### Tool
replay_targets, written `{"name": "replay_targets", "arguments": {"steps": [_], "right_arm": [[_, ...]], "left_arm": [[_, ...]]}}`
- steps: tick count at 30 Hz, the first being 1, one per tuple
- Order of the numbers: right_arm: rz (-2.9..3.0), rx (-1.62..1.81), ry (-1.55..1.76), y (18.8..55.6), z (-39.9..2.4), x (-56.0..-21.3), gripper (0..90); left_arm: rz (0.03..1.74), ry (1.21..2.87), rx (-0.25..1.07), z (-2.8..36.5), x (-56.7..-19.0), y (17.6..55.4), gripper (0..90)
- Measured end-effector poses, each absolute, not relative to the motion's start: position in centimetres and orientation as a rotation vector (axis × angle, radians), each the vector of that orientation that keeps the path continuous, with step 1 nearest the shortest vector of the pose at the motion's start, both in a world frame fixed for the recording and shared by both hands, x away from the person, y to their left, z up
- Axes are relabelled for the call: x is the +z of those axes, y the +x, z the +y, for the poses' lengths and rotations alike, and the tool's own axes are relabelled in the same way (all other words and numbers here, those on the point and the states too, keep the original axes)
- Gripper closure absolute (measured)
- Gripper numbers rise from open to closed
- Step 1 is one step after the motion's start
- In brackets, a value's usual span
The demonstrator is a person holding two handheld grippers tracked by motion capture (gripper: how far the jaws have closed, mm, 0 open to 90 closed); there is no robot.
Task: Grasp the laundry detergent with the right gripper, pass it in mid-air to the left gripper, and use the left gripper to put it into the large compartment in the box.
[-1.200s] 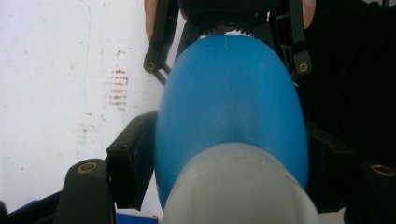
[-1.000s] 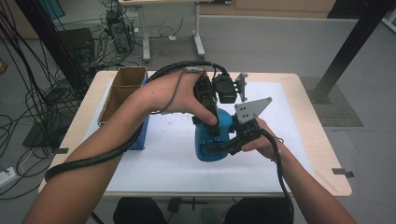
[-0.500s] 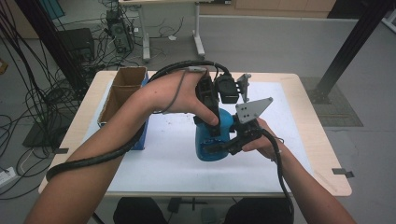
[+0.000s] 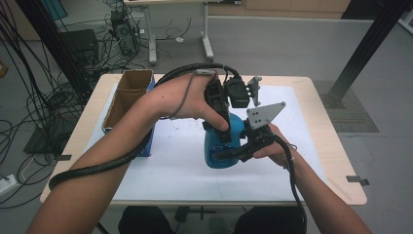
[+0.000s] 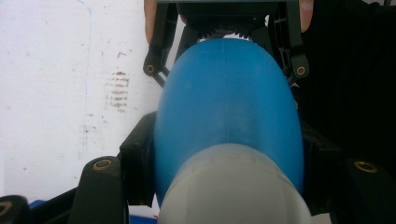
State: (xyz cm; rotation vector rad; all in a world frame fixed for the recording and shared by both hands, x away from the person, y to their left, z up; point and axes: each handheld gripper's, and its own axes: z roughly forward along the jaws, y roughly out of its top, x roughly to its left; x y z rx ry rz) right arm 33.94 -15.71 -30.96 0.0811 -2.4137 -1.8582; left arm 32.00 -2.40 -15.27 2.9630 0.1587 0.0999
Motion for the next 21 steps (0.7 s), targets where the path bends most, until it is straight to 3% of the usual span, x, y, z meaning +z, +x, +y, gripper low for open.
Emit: {"name": "replay_targets", "arguments": {"steps": [21], "right_arm": [[-2.414,-1.856,0.075,33.93,-15.66,-31.11,43.4]], "left_arm": [[0.157,2.969,0.098,-2.37,-15.42,32.04,37.5]]}}
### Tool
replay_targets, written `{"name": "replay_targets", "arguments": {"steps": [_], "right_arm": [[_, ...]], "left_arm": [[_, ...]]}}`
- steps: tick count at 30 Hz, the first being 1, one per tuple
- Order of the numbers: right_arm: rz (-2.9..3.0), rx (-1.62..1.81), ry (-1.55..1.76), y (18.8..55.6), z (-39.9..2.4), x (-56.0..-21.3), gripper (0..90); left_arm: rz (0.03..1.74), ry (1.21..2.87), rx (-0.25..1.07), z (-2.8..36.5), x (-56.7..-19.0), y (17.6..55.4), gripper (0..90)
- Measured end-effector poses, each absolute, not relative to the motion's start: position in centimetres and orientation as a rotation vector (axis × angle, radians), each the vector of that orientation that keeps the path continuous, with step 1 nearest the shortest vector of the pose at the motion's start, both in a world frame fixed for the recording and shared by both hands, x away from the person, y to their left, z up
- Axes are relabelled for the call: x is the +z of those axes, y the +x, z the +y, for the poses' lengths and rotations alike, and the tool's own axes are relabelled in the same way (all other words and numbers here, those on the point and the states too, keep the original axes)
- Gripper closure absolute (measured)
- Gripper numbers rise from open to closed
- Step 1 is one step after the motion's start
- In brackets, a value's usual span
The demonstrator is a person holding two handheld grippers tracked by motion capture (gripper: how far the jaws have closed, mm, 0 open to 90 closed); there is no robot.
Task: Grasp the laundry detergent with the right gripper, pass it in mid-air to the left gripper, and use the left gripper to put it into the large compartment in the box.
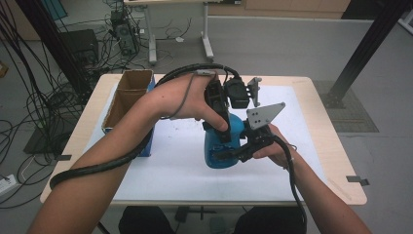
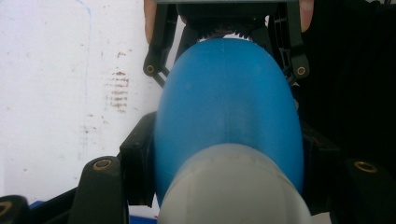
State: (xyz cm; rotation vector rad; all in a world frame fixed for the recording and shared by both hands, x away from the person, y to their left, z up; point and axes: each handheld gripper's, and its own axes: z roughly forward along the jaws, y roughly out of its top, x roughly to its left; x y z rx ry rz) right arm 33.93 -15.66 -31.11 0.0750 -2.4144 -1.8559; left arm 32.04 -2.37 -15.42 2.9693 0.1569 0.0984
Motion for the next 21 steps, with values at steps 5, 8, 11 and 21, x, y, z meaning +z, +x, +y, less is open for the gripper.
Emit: {"name": "replay_targets", "arguments": {"steps": [5,8,11,21], "right_arm": [[-2.413,-1.857,0.076,33.91,-15.62,-31.13,43.4],[-2.412,-1.856,0.076,33.93,-15.59,-31.18,43.4],[-2.412,-1.855,0.076,33.92,-15.61,-31.18,43.4],[-2.411,-1.86,0.075,34.02,-15.7,-31.11,43.4]], "left_arm": [[0.157,2.974,0.099,-2.36,-15.43,32.02,37.5],[0.161,2.975,0.097,-2.38,-15.48,32.04,37.5],[0.162,2.973,0.094,-2.42,-15.48,32.05,37.5],[0.16,2.978,0.101,-2.57,-15.34,32.15,37.6]]}}
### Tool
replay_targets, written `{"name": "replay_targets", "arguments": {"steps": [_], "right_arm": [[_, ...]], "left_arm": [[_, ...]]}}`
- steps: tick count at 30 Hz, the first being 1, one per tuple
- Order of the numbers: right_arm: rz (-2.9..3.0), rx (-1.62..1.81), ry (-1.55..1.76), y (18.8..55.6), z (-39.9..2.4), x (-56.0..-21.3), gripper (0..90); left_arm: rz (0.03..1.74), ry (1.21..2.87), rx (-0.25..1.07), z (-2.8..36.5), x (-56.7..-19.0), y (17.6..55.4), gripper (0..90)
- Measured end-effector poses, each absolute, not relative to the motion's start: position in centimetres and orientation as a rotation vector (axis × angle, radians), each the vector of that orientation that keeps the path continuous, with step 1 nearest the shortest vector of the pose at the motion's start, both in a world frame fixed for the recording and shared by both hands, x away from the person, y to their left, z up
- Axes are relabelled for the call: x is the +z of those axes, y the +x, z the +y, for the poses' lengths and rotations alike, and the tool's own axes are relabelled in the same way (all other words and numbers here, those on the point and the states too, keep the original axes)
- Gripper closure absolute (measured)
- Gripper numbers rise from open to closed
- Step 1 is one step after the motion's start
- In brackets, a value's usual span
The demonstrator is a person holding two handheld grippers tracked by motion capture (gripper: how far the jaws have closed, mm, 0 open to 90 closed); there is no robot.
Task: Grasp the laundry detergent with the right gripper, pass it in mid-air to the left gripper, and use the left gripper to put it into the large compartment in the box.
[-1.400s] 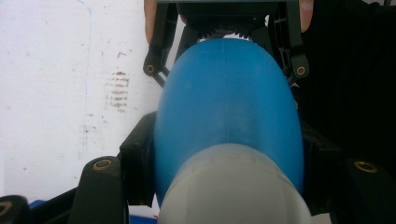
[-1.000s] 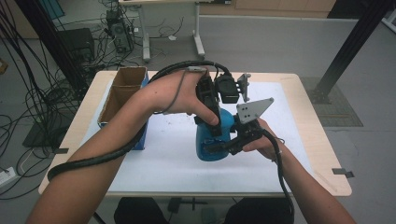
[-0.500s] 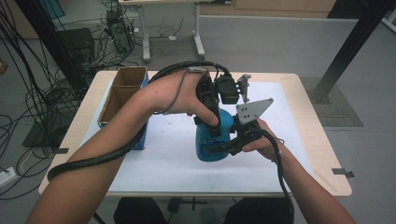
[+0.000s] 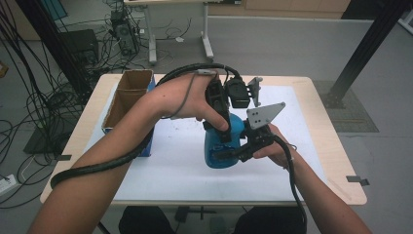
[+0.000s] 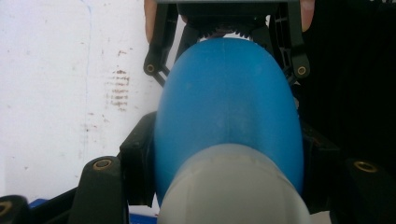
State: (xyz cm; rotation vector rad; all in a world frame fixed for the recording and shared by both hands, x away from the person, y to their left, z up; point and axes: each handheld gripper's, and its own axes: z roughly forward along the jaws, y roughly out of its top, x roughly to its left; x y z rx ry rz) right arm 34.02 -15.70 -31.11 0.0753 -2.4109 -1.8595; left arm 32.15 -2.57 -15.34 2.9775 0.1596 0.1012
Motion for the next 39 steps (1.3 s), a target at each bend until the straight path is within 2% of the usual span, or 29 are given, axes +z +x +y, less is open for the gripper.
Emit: {"name": "replay_targets", "arguments": {"steps": [39], "right_arm": [[-2.387,-1.883,0.06,34.4,-15.06,-31.53,41.4]], "left_arm": [[0.2,2.995,0.109,-2.34,-15.43,32.5,37.9]]}}
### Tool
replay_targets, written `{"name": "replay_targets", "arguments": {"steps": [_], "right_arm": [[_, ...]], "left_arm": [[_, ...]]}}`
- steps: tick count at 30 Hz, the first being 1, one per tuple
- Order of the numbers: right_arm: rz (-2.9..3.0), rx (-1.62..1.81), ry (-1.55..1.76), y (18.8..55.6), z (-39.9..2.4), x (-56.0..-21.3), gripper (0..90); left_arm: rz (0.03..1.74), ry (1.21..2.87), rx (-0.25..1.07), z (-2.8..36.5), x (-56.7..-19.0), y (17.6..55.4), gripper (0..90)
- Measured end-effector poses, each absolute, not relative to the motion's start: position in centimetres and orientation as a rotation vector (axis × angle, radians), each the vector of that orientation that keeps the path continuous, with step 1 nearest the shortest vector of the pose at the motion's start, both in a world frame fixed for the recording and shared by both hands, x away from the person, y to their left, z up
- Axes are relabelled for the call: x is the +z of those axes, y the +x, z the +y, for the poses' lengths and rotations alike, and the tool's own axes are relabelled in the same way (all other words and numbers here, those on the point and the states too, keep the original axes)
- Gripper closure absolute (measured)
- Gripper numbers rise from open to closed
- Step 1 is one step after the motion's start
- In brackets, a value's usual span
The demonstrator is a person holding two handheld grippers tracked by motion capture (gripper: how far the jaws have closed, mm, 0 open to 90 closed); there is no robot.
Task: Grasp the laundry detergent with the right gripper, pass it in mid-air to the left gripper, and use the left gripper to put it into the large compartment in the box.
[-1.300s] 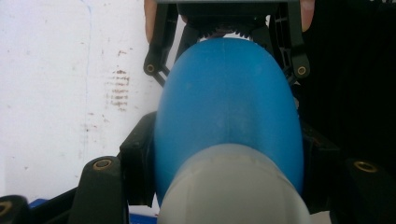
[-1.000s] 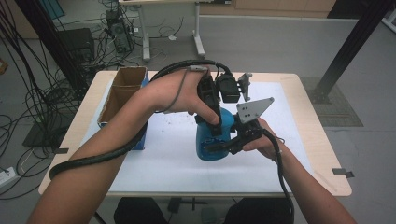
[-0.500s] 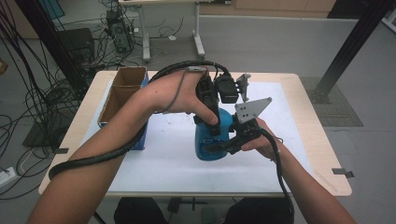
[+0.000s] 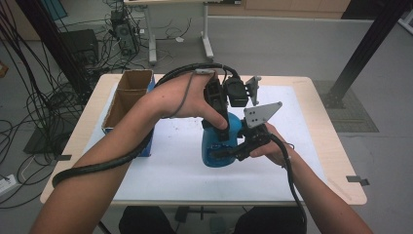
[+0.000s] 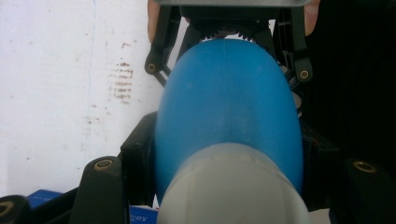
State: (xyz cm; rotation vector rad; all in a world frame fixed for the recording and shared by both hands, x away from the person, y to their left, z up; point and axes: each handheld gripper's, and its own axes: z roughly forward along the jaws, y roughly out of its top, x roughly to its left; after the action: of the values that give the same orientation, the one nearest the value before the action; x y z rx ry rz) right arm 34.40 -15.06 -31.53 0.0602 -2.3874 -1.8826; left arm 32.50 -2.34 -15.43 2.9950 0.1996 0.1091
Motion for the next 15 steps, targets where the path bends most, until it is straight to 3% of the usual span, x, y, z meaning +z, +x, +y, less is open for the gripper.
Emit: {"name": "replay_targets", "arguments": {"steps": [1,13,15], "right_arm": [[-2.398,-1.901,0.043,34.45,-14.99,-31.64,34.9],[-2.37,-1.881,0.032,34.36,-14.59,-31.96,19.9],[-2.378,-1.903,0.008,34.32,-14.57,-31.89,11.9]], "left_arm": [[0.196,2.999,0.108,-2.29,-15.38,32.49,37.9],[0.219,2.999,0.1,-1.96,-15.45,32.67,37.8],[0.227,2.997,0.1,-1.86,-15.39,32.71,37.8]]}}
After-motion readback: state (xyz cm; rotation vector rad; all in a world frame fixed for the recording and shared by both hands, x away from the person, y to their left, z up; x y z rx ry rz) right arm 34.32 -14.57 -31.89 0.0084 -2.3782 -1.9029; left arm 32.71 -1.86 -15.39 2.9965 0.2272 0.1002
